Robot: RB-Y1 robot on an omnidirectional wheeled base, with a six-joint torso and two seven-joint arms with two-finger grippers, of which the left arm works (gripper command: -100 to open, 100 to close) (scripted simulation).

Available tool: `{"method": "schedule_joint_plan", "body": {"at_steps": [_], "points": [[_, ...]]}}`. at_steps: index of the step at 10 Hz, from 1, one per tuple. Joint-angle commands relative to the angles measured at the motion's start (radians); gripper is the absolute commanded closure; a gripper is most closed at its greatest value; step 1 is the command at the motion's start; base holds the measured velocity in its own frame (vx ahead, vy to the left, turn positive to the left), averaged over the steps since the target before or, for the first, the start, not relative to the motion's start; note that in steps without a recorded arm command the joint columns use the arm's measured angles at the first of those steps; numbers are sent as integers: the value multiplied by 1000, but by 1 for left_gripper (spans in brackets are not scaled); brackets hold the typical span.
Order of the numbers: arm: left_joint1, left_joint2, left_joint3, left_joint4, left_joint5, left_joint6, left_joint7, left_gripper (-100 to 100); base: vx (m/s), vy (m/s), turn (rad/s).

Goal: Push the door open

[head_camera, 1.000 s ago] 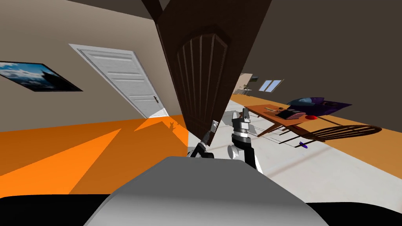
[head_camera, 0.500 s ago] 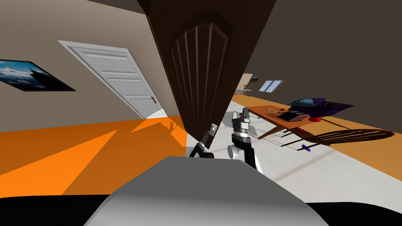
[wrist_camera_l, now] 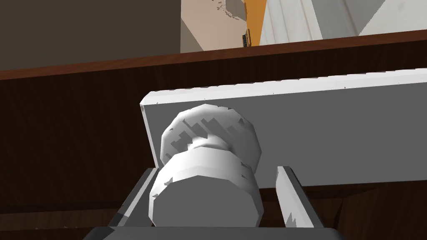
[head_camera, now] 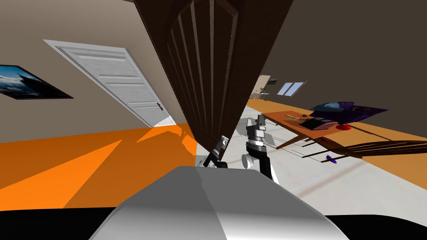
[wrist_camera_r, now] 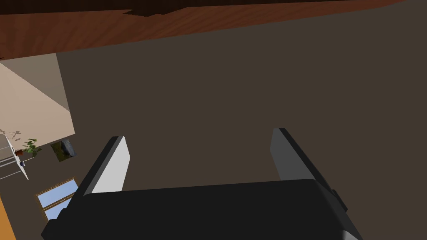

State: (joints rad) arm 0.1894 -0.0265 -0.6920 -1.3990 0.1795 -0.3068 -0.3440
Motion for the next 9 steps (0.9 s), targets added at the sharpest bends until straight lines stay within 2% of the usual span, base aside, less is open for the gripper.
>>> {"method": "schedule_joint_plan", "body": {"at_steps": [1,5,6,9], "points": [[3,4,0,5,0,4,0,100,-24,25,-8],[3,4,0,5,0,4,0,100,-12,11,0],[2,34,18,0,6,3,1,100,109,-91,84],[1,52,42,-3,14,4,2,100,105,-169,78]]}}
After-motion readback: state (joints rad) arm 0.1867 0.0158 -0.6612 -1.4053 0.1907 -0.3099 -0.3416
